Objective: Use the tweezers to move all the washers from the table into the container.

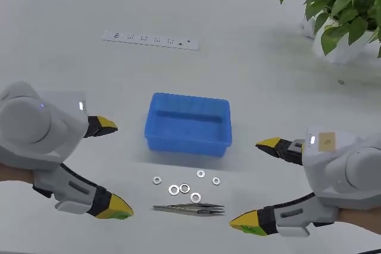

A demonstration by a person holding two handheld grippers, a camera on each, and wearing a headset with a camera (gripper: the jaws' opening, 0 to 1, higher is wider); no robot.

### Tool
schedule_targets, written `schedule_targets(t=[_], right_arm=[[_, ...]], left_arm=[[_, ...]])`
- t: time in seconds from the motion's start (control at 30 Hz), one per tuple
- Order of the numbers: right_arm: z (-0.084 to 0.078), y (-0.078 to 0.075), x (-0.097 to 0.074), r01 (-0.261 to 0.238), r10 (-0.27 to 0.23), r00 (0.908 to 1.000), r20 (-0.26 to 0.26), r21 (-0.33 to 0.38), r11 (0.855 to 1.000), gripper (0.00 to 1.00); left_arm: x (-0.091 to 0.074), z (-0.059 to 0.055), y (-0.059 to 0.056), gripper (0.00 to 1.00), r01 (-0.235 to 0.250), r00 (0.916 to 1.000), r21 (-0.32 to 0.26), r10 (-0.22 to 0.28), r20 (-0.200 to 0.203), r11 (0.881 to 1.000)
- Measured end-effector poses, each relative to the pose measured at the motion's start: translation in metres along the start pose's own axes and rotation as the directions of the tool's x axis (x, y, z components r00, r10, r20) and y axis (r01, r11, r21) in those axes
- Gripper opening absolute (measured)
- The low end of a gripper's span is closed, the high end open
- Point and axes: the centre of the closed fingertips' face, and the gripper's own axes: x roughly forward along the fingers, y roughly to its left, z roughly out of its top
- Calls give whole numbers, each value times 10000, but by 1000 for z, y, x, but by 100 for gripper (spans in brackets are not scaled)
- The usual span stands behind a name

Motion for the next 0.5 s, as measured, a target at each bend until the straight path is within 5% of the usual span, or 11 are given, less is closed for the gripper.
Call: schedule_targets(t=[0.5], right_arm=[[-3, -3, 4, -24, 25, 9999, -98, 86, 10000, 87]], left_arm=[[5, -6, -3, 91, 105, 9999, -198, -106, -63, 9997]])
